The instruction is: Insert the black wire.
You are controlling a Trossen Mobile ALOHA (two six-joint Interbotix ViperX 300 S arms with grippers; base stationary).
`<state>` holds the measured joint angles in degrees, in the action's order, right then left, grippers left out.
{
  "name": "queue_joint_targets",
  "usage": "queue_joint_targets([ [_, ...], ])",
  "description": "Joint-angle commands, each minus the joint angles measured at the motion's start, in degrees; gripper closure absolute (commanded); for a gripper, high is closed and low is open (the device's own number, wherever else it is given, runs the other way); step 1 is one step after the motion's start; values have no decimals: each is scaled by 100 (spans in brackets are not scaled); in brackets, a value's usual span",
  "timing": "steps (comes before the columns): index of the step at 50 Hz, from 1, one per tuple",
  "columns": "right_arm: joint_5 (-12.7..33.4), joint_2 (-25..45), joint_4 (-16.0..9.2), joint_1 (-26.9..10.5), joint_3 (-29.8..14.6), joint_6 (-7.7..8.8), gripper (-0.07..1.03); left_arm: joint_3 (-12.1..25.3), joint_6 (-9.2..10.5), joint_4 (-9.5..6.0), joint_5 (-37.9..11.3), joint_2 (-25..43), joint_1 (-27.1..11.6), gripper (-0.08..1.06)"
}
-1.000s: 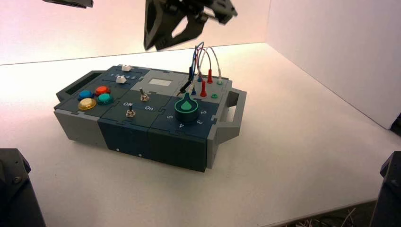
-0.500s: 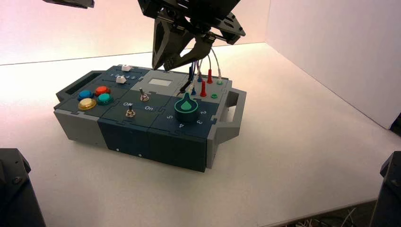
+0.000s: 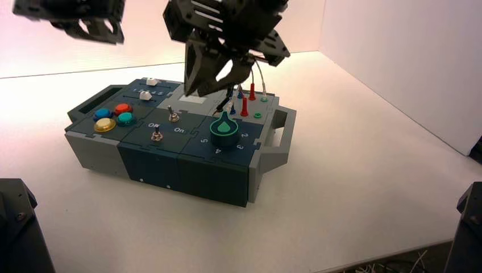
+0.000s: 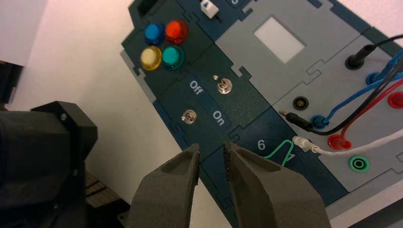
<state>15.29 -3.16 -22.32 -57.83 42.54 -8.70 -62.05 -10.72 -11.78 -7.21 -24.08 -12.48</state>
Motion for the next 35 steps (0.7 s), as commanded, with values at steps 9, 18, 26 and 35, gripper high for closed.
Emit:
queue_joint_targets([
  [9,-9,141,-114,114,-123,-18,64,220,-26,18,185,299,-44,80],
  [18,0,220,-141,176,-97,-18,64,211,-26,18,202,316,-44,80],
  [26,105,255,-141,264,-79,-18,63,211,-26,18,202,325,-44,80],
  [35,299,246,-141,483,-62,9,57,202,-26,18,202,325,-44,80],
])
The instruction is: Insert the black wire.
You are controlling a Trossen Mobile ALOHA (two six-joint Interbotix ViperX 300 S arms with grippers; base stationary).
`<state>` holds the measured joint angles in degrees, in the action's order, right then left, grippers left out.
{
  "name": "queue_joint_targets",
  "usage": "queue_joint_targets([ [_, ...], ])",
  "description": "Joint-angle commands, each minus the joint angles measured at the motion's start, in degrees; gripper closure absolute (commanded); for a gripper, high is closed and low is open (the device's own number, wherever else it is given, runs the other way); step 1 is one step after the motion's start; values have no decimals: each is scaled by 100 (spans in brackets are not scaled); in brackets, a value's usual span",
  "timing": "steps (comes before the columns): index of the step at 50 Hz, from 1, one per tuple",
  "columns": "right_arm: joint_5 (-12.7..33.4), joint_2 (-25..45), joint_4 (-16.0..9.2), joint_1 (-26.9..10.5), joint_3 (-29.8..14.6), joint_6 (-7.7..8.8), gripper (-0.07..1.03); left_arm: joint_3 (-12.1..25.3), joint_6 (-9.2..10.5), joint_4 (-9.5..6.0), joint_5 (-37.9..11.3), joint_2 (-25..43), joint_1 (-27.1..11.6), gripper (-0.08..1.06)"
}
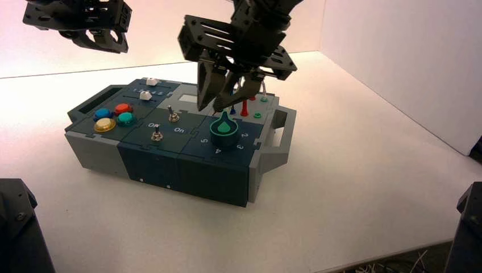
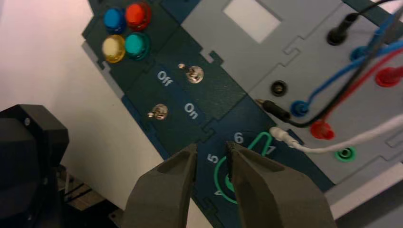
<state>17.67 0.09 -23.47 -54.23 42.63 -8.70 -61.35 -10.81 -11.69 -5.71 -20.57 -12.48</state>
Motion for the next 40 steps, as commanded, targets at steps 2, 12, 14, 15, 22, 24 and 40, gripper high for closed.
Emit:
queue_joint_targets([
  [2,79,-79,-26,176,-79,9,56,132,-18,18,53,-26,-44,80],
  [12,70,-53,9,290,-141,62,56,132,-18,9,44,-62,-123,80],
  [14,44,-35,18,308,-158,70,55,132,-18,9,53,-62,-141,80],
  [15,35,-26,18,325,-167,70,56,132,-18,18,53,-62,-176,80],
  [22,-35,53,35,352,-281,79,55,132,-18,18,53,-62,-264,80],
  [24,-62,79,44,352,-325,88,56,132,-18,18,53,-70,-272,80],
  [40,-35,422,114,369,-694,105,56,132,-26,9,53,-53,-281,80],
])
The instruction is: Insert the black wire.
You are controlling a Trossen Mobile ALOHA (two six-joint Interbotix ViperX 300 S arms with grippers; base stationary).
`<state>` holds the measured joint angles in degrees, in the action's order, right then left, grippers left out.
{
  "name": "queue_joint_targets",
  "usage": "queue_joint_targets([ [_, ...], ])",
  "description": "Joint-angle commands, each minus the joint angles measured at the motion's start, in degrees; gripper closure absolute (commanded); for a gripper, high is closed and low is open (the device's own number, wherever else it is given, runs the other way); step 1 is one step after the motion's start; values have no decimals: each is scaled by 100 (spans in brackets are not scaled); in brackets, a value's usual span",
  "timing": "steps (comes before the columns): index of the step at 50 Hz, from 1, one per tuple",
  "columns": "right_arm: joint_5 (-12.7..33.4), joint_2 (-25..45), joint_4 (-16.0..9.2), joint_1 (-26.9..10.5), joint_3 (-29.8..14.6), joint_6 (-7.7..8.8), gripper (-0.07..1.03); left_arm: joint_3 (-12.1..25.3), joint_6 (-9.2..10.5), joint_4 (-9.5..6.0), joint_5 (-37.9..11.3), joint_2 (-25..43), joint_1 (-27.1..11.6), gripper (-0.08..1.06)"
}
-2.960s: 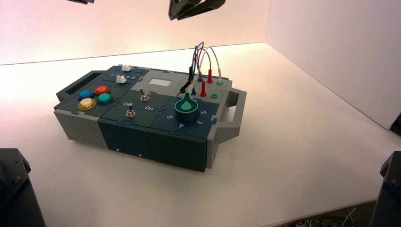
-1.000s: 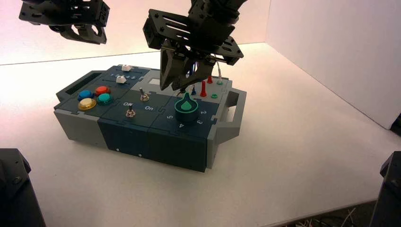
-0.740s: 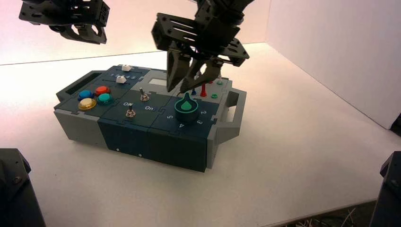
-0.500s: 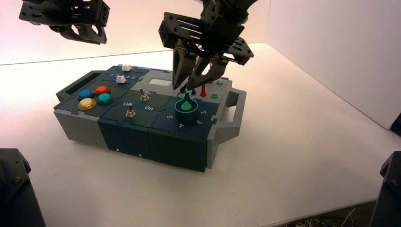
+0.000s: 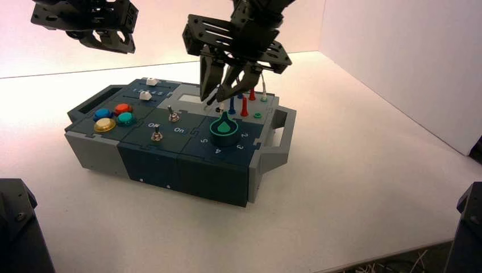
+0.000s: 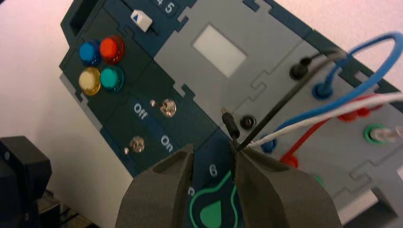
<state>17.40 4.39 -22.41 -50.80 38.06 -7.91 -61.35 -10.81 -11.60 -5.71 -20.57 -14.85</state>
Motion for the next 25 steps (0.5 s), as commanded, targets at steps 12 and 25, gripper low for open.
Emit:
queue_joint_targets([
  [12,35,18,35,44,-290,44,56,141,-18,0,44,-44,-44,80],
  [25,105,9,105,141,-343,44,56,141,-26,0,53,-44,-44,80],
])
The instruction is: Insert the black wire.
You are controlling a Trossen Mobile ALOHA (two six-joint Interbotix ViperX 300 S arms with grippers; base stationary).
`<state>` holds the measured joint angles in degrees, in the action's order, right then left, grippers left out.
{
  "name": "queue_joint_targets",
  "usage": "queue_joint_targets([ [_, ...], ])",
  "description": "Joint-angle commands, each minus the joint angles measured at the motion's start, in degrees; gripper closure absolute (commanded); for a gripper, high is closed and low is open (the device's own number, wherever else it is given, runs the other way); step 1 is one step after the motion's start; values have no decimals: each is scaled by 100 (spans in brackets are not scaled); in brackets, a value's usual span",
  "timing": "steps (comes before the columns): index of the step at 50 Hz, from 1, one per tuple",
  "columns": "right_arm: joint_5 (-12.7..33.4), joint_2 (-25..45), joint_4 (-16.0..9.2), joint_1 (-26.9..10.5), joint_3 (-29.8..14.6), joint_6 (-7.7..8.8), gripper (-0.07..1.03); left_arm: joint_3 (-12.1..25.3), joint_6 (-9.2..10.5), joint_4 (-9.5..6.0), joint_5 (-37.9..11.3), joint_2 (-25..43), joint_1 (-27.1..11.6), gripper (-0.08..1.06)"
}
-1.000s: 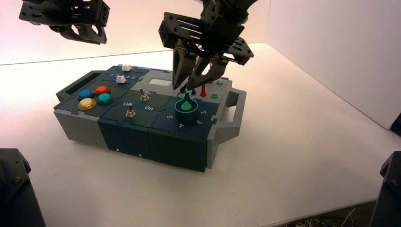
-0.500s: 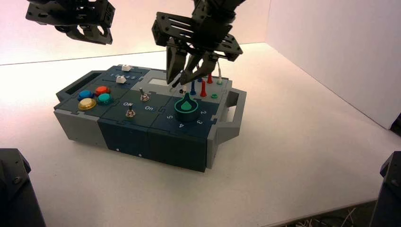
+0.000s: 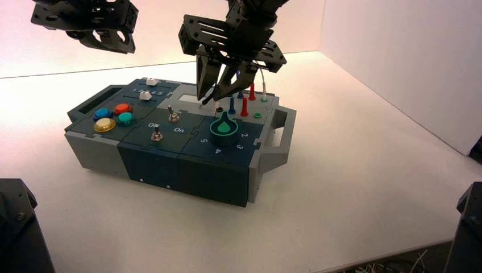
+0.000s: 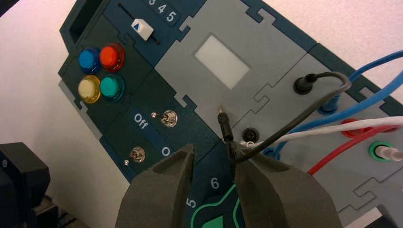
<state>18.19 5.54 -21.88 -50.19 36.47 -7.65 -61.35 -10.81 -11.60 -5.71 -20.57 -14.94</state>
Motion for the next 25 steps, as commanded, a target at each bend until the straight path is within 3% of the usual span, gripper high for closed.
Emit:
queue_joint_targets([
  [1,35,-97,62,88,-202,18,56,149,-26,0,53,-44,-35,80],
  [25,272,70,229,105,-606,18,57,141,-26,9,53,-79,-35,80],
])
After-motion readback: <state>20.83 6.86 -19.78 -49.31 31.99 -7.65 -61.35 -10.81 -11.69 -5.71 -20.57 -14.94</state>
